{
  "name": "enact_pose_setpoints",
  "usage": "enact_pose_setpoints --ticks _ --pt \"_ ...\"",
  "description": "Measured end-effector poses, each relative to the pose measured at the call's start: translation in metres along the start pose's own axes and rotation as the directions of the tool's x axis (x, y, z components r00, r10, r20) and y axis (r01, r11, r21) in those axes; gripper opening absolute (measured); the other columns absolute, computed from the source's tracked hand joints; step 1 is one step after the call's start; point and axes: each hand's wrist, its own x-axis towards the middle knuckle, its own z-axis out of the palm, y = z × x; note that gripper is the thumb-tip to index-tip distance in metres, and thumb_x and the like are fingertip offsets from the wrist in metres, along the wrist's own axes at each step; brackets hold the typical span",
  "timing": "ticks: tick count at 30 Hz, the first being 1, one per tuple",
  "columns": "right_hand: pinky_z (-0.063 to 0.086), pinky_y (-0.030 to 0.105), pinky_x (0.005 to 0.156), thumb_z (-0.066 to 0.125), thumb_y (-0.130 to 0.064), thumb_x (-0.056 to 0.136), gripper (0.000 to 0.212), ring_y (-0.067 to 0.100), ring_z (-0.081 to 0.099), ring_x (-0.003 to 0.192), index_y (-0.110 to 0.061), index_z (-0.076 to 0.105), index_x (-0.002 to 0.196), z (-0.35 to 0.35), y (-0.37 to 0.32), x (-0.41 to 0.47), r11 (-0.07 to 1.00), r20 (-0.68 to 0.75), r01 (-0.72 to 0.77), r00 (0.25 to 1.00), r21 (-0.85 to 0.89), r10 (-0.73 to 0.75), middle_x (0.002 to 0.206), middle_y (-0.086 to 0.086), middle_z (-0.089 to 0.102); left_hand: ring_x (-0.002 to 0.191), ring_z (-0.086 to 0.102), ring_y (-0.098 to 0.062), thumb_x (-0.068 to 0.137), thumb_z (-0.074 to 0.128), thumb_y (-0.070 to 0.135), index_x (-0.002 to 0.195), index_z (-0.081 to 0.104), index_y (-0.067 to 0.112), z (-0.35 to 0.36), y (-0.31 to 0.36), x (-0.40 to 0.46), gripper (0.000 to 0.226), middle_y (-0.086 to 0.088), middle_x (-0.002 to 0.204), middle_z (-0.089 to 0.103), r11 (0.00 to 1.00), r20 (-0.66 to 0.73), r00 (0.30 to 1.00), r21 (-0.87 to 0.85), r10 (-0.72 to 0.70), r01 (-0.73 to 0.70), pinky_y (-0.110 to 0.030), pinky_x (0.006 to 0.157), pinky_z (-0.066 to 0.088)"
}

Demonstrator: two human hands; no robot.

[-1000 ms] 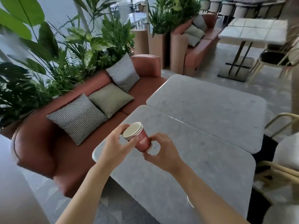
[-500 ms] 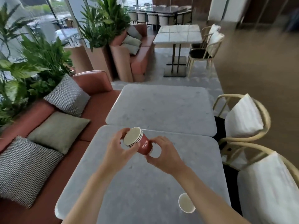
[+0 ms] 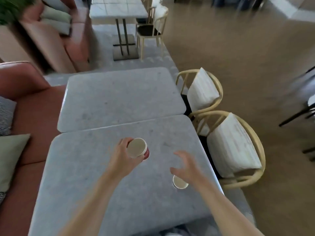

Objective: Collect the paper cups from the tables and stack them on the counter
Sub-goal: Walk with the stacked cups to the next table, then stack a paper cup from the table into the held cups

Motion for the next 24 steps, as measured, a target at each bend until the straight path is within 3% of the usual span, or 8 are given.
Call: enact_pose_setpoints --ticks 2,5,8,11,16,20,24 --pt "0.035 0.042 0.120 0.092 -0.025 0.077 0.078 0.027 0.048 0.142 -0.011 0.058 0.145 0.009 0.018 -0.012 0.997 0.031 -0.070 0.997 -0.023 0.071 0.150 0.008 0.053 0.117 0.057 -0.013 0.068 0.096 0.035 0.130 0.058 0.025 0.017 -0.020 -0.008 0.073 0.012 0.124 0.055 0.999 0.043 0.998 0.025 -0.048 0.047 -0.024 0.087 0.042" --pt "0.034 0.043 0.121 0.093 -0.021 0.075 0.082 0.027 0.045 0.143 -0.012 0.054 0.147 0.023 0.038 -0.028 0.989 0.052 -0.145 0.988 0.016 0.144 0.148 0.003 0.049 0.121 0.055 -0.019 0.069 0.096 0.039 0.133 0.059 0.020 0.038 -0.042 -0.023 0.076 0.011 0.123 0.053 0.991 0.072 0.992 0.090 -0.108 0.101 -0.035 0.092 0.046" --pt "0.031 0.042 0.123 0.093 -0.022 0.074 0.085 0.028 0.041 0.145 -0.011 0.052 0.148 0.033 0.052 -0.037 0.990 0.073 -0.136 0.988 -0.032 0.138 0.142 -0.003 0.043 0.120 0.056 -0.023 0.070 0.097 0.045 0.133 0.059 0.018 0.057 -0.061 -0.037 0.078 0.008 0.123 0.054 0.981 0.112 0.982 0.134 -0.153 0.137 -0.036 0.095 0.048" --pt "0.024 0.038 0.126 0.092 -0.025 0.076 0.093 0.026 0.031 0.153 -0.012 0.045 0.155 0.038 0.058 -0.038 0.988 0.161 -0.135 0.976 -0.076 0.146 0.160 0.005 0.038 0.122 0.056 -0.027 0.071 0.096 0.047 0.133 0.060 0.016 0.074 -0.074 -0.048 0.078 0.001 0.128 0.059 0.971 0.148 0.970 0.170 -0.191 0.165 -0.042 0.098 0.049" --pt "0.029 0.039 0.118 0.084 -0.033 0.077 0.092 0.025 0.038 0.145 -0.020 0.041 0.158 0.039 0.064 -0.036 0.969 0.194 -0.042 0.977 -0.242 0.091 0.158 -0.003 0.038 0.120 0.058 -0.034 0.072 0.096 0.046 0.132 0.063 0.013 0.094 -0.085 -0.061 0.076 -0.005 0.130 0.066 0.948 0.169 0.962 0.273 -0.214 0.162 -0.045 0.100 0.049" --pt "0.034 0.046 0.118 0.079 -0.026 0.085 0.081 0.024 0.039 0.146 -0.020 0.042 0.157 0.036 0.072 -0.029 0.940 0.235 0.057 0.972 -0.337 0.025 0.157 -0.002 0.041 0.116 0.059 -0.033 0.072 0.097 0.042 0.130 0.061 0.021 0.110 -0.086 -0.072 0.072 0.000 0.128 0.066 0.924 0.192 0.958 0.357 -0.215 0.136 -0.046 0.093 0.050" --pt "0.032 0.045 0.120 0.073 -0.018 0.091 0.071 0.027 0.039 0.146 -0.016 0.045 0.156 0.028 0.083 -0.022 0.928 0.305 0.128 0.952 -0.349 -0.017 0.157 0.003 0.044 0.114 0.062 -0.033 0.069 0.099 0.034 0.124 0.062 0.023 0.125 -0.079 -0.077 0.067 0.000 0.123 0.068 0.915 0.145 0.964 0.374 -0.221 0.154 -0.042 0.088 0.047"
